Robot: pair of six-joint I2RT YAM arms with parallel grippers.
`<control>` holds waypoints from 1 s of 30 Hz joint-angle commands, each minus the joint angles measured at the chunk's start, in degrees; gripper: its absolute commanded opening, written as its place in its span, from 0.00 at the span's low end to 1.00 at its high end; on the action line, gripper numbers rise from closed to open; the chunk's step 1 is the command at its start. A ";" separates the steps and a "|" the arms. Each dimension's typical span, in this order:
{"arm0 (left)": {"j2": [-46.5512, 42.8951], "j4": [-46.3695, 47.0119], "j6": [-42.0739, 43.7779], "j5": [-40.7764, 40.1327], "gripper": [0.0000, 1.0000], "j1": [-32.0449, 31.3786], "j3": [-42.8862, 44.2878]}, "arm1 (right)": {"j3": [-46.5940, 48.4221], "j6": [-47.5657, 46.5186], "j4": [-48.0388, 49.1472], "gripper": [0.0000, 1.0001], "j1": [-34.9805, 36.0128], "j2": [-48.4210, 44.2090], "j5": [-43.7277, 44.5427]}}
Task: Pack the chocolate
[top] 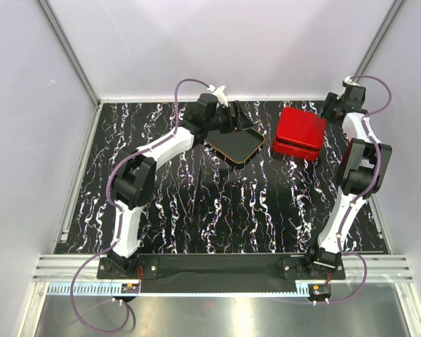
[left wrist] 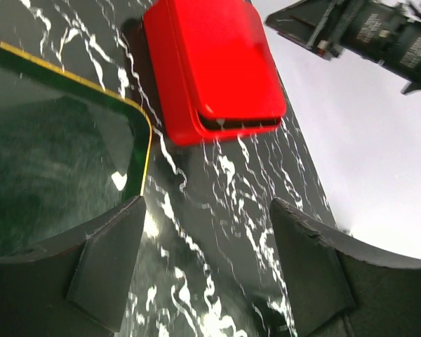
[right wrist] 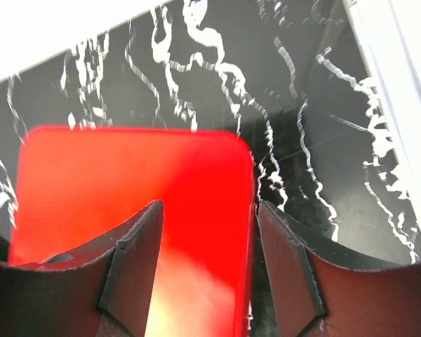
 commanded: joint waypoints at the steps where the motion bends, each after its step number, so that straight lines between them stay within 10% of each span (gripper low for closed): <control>1: 3.29 1.17 0.33 -3.56 0.75 -2.02 5.36 | 5.27 6.18 -0.85 0.64 -0.58 -0.04 3.46; 14: 19.72 2.66 -3.79 -14.02 0.67 -6.86 24.79 | 18.91 9.97 -4.47 0.57 -1.89 11.67 -0.83; 30: 28.00 5.12 -6.53 -12.70 0.68 -7.04 30.33 | 12.06 6.46 1.23 0.41 -1.89 10.10 -10.86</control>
